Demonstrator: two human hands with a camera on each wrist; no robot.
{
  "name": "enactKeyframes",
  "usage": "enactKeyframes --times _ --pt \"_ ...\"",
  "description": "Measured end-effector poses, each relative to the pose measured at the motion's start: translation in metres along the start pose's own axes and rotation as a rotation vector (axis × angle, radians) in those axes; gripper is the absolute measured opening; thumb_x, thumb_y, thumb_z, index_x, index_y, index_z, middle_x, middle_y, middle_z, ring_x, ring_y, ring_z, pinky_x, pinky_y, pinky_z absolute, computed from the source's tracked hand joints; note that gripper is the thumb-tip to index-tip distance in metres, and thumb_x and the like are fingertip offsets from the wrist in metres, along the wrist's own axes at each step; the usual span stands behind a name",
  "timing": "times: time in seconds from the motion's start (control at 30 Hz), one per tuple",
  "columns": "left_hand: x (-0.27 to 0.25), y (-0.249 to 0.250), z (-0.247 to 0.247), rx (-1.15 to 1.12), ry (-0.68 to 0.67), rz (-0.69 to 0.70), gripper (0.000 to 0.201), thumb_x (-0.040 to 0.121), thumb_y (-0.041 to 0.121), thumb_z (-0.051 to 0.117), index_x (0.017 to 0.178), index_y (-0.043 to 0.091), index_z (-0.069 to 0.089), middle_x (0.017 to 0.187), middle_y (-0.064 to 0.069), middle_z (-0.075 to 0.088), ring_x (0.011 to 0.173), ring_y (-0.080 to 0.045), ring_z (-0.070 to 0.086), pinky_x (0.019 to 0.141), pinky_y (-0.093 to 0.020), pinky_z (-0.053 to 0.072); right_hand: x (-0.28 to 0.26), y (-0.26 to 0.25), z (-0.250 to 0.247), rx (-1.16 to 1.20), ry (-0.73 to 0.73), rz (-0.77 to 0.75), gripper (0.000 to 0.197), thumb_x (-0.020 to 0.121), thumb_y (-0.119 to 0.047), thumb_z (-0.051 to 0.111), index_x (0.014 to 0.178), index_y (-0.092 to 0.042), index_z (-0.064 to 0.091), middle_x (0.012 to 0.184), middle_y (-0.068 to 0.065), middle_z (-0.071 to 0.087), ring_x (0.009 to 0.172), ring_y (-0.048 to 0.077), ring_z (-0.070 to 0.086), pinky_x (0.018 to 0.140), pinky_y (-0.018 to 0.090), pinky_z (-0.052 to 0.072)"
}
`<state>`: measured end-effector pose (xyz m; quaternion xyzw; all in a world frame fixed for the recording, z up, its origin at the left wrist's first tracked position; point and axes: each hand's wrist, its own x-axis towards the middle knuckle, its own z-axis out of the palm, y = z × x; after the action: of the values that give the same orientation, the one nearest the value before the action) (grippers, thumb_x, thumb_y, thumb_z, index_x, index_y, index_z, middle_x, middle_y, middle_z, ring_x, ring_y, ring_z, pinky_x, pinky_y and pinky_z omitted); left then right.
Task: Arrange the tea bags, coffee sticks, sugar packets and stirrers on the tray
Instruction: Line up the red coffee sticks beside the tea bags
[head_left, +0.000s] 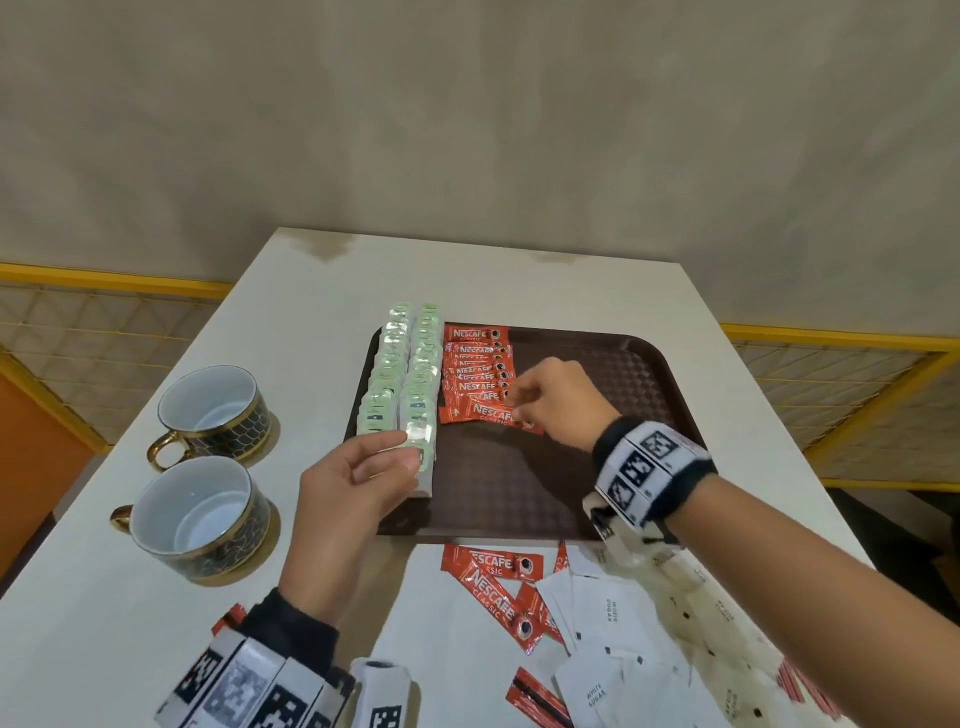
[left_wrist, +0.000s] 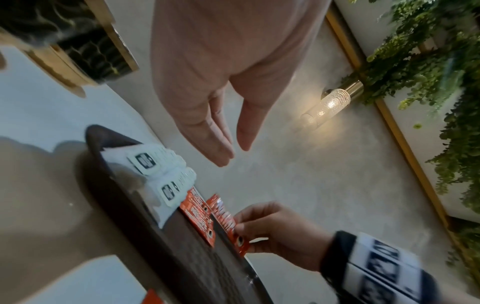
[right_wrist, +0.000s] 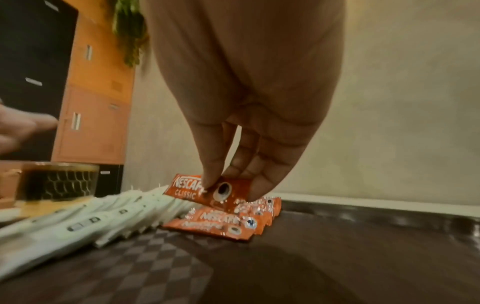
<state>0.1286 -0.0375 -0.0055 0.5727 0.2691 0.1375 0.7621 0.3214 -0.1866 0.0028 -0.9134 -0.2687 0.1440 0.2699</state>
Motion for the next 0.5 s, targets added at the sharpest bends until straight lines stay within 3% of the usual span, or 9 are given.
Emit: enactKeyframes --times 0.1,0.17,0.4,0.5 --pt "-0.002 0.001 -0.009 0.000 0.012 0.011 0.022 0.083 0.010 0.070 0.106 0.013 0.068 0.095 -0.006 0.075 0.098 -0.020 0.070 0.067 -0.023 0.059 0.031 -0.001 0.013 -0.195 -0.104 0.001 0.013 0.082 -0.003 0.072 0.086 -0.015 0.075 0.092 0.003 0.071 0.087 0.018 0.067 0.086 0.034 0.056" --pt "-0.003 0.002 -0.015 -0.027 0.038 0.018 0.021 0.085 0.006 0.068 0.106 0.009 0.067 0.089 -0.010 0.075 0.094 -0.021 0.071 0.067 -0.021 0.058 0.043 -0.005 0.019 -0.273 -0.140 -0.003 0.015 0.081 -0.002 0.070 0.079 -0.016 0.072 0.092 0.004 0.071 0.088 0.020 0.067 0.085 0.037 0.056" --pt "-0.006 0.003 -0.033 -0.034 0.097 0.039 0.016 0.084 0.001 0.066 0.100 0.007 0.068 0.084 -0.014 0.072 0.081 -0.016 0.069 0.072 -0.020 0.058 0.058 -0.009 0.024 -0.385 -0.149 -0.086 0.009 0.078 -0.005 0.073 0.081 -0.013 0.069 0.093 0.004 0.069 0.087 0.023 0.066 0.081 0.038 0.056" --pt "-0.008 0.001 -0.030 0.114 0.070 0.070 0.013 0.084 0.003 0.068 0.095 0.010 0.070 0.075 -0.001 0.072 0.081 -0.011 0.068 0.068 -0.017 0.057 0.049 -0.013 0.017 -0.326 -0.080 -0.128 0.008 0.079 -0.008 0.072 0.079 -0.013 0.066 0.088 0.003 0.067 0.079 0.017 0.064 0.076 0.034 0.054"
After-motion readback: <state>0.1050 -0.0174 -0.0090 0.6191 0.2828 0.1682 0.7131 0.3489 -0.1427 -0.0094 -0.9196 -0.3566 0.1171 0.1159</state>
